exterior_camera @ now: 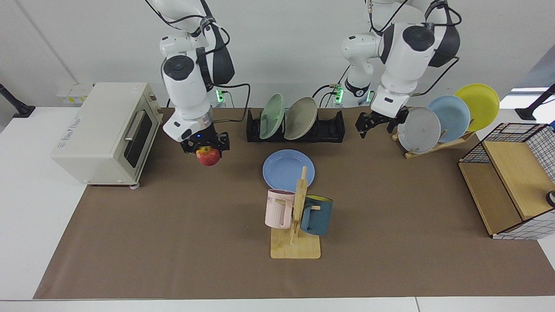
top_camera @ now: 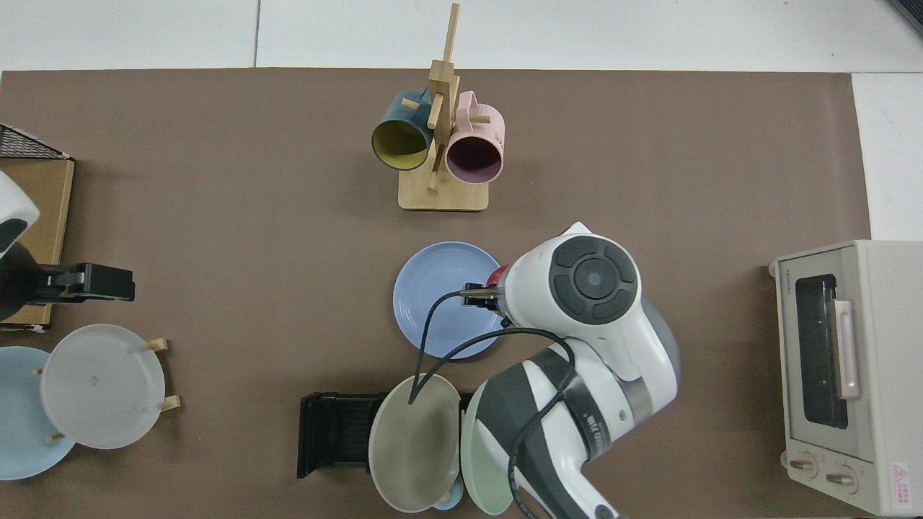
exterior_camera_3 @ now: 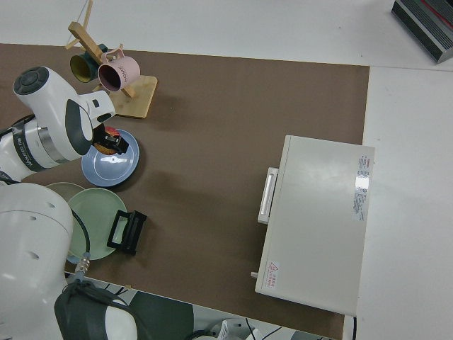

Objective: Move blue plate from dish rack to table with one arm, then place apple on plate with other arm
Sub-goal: 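Carry the red apple over the blue plate with the right gripper, then lower the apple onto the plate and open the right gripper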

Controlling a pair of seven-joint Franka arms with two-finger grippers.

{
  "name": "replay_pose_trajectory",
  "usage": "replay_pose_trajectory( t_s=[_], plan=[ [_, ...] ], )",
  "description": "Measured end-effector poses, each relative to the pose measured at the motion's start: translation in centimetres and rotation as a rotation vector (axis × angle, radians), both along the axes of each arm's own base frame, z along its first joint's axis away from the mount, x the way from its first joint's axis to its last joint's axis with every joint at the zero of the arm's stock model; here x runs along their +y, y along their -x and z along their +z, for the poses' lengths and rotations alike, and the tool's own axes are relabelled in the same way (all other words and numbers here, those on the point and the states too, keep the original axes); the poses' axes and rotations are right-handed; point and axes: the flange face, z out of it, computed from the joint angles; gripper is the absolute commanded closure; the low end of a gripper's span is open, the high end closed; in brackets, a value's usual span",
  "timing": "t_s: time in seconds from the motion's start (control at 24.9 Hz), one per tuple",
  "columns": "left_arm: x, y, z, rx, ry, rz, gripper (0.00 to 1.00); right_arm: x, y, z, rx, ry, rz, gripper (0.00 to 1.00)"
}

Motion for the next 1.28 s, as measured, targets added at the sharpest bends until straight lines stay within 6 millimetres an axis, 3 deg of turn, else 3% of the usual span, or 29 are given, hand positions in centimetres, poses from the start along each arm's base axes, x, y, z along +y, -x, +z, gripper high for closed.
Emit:
replay_pose_trajectory(
  t_s=[0.16,0.32,0.64,0.8,0.84,0.92,1.28],
  plan=[
    [0.1,-0.1,0.1,-0.002,0.001,-0.009,0.0,2.9,0.3,-1.5,0.005,0.0,-0.03,1.0],
    [-0.1,-0.2,-0.2,0.003,0.001,-0.013,0.0,5.2,0.8,-4.4,0.009,0.007,-0.04,1.0],
    [-0.3,-0.6,-1.1,0.021,0.003,-0.018,0.0,5.9,0.4,-10.3,0.009,0.024,-0.052,1.0],
    [-0.3,-0.6,-1.2,0.024,0.003,-0.018,0.0,6.3,0.7,-12.0,0.013,0.029,-0.067,0.81],
    [-0.3,-0.6,-1.2,0.024,0.003,-0.018,0.0,6.4,0.8,-12.3,0.013,0.03,-0.073,0.62],
    [-0.3,-0.6,-1.2,0.024,0.003,-0.018,0.0,6.7,0.9,-12.7,0.015,0.031,-0.083,0.0],
    [-0.3,-0.7,-1.4,0.027,0.003,-0.019,0.0,7.0,0.7,-12.1,0.018,0.002,-0.108,0.0]
  ],
)
